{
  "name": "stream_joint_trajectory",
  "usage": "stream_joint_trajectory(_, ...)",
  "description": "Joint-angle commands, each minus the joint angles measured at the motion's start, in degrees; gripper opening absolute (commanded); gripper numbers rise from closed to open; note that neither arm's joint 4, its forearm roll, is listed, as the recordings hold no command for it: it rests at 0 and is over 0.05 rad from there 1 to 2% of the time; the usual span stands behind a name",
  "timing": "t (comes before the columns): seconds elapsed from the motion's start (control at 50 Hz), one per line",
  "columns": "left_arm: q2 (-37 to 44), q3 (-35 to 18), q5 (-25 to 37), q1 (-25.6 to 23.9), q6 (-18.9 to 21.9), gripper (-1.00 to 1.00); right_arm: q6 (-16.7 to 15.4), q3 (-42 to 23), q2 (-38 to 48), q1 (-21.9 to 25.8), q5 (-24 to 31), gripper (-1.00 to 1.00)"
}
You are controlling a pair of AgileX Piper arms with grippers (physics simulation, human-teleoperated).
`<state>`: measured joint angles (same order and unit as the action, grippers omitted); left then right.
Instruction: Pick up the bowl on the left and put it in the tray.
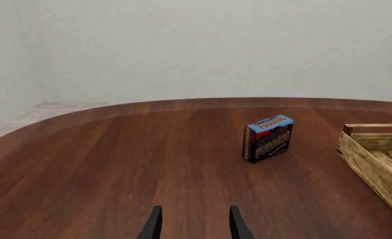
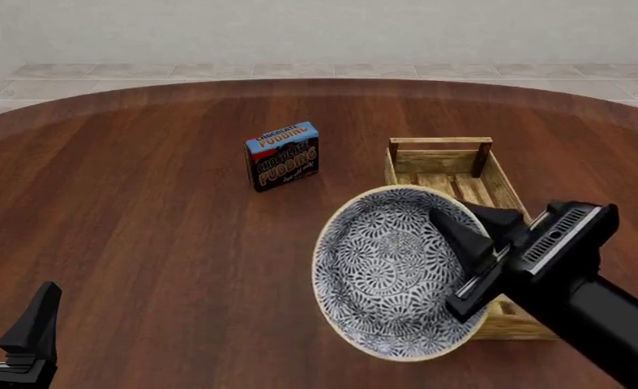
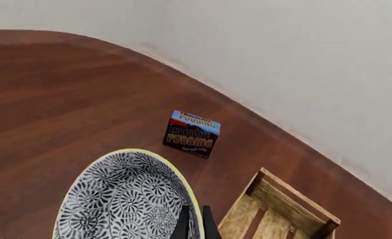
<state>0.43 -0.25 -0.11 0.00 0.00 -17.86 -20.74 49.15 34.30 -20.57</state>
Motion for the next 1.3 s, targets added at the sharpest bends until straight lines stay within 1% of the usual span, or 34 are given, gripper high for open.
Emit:
stream_joint_trajectory(0.02, 0.0, 0.0, 0.0, 0.0, 0.0, 1.00, -1.0, -0.1, -4.4, -0.5, 2.1, -1.00)
stream_joint_trajectory(0.12, 0.0, 0.0, 0.0, 0.0, 0.0, 1.00, -0.7, -0.7, -6.0, -1.2, 3.5, -1.00)
stream_joint_trajectory(0.22, 0.0, 0.0, 0.0, 0.0, 0.0, 1.00, 0.9, -2.7, -8.9, -3.4, 6.8, -1.00)
stream_joint_trajectory(0.32, 0.0, 0.0, 0.0, 0.0, 0.0, 1.00, 1.7, -3.8, -10.5, -5.1, 8.4, -1.00)
stream_joint_trajectory(0.56, 0.0, 0.0, 0.0, 0.0, 0.0, 1.00, 3.8, -6.1, -11.5, -8.5, 9.7, -1.00)
stream_joint_trajectory(0.62, 0.0, 0.0, 0.0, 0.0, 0.0, 1.00, 4.9, -6.7, -11.0, -9.5, 9.6, -1.00)
stream_joint_trajectory(0.7, 0.0, 0.0, 0.0, 0.0, 0.0, 1.00, 7.5, -7.5, -8.2, -10.6, 8.4, -1.00)
stream_joint_trajectory(0.76, 0.0, 0.0, 0.0, 0.0, 0.0, 1.00, 10.7, -8.5, -4.9, -11.4, 7.4, -1.00)
stream_joint_trajectory(0.78, 0.0, 0.0, 0.0, 0.0, 0.0, 1.00, 11.5, -8.8, -4.3, -11.7, 7.3, -1.00)
stream_joint_trajectory(0.8, 0.0, 0.0, 0.0, 0.0, 0.0, 1.00, 11.5, -8.8, -4.3, -11.7, 7.3, -1.00)
stream_joint_trajectory(0.84, 0.0, 0.0, 0.0, 0.0, 0.0, 1.00, 13.4, -9.8, -1.7, -12.0, 7.1, -1.00)
stream_joint_trajectory(0.86, 0.0, 0.0, 0.0, 0.0, 0.0, 1.00, 15.3, -10.7, -0.1, -12.1, 7.4, -1.00)
stream_joint_trajectory(0.9, 0.0, 0.0, 0.0, 0.0, 0.0, 1.00, 17.7, -12.3, 2.2, -12.7, 8.1, -1.00)
stream_joint_trajectory(0.94, 0.0, 0.0, 0.0, 0.0, 0.0, 1.00, 19.1, -13.9, 3.9, -12.5, 9.1, -1.00)
stream_joint_trajectory(0.98, 0.0, 0.0, 0.0, 0.0, 0.0, 1.00, 21.3, -15.3, 4.9, -13.1, 10.0, -1.00)
stream_joint_trajectory(1.04, 0.0, 0.0, 0.0, 0.0, 0.0, 1.00, 22.1, -16.1, 5.6, -12.6, 10.6, -1.00)
stream_joint_trajectory(1.06, 0.0, 0.0, 0.0, 0.0, 0.0, 1.00, 23.1, -16.6, 5.8, -12.9, 10.8, -1.00)
stream_joint_trajectory(1.08, 0.0, 0.0, 0.0, 0.0, 0.0, 1.00, 23.4, -17.1, 6.3, -12.7, 11.0, -1.00)
stream_joint_trajectory(1.1, 0.0, 0.0, 0.0, 0.0, 0.0, 1.00, 24.6, -17.6, 6.8, -12.9, 11.4, -1.00)
stream_joint_trajectory(1.12, 0.0, 0.0, 0.0, 0.0, 0.0, 1.00, 26.5, -18.1, 7.3, -13.6, 11.7, -1.00)
stream_joint_trajectory(1.14, 0.0, 0.0, 0.0, 0.0, 0.0, 1.00, 27.2, -18.5, 7.7, -13.5, 12.0, -1.00)
stream_joint_trajectory(1.16, 0.0, 0.0, 0.0, 0.0, 0.0, 1.00, 28.4, -19.1, 8.6, -14.7, 12.6, -1.00)
stream_joint_trajectory(1.18, 0.0, 0.0, 0.0, 0.0, 0.0, 1.00, 29.2, -19.9, 9.9, -17.3, 13.5, -1.00)
stream_joint_trajectory(1.2, 0.0, 0.0, 0.0, 0.0, 0.0, 1.00, 29.2, -19.9, 9.9, -17.3, 13.5, -1.00)
stream_joint_trajectory(1.22, 0.0, 0.0, 0.0, 0.0, 0.0, 1.00, 29.9, -20.0, 9.1, -15.5, 13.3, -1.00)
stream_joint_trajectory(1.24, 0.0, 0.0, 0.0, 0.0, 0.0, 1.00, 29.9, -20.0, 9.1, -15.5, 13.3, -1.00)
stream_joint_trajectory(1.3, 0.0, 0.0, 0.0, 0.0, 0.0, 1.00, 31.9, -20.2, 9.1, -15.9, 13.5, -1.00)
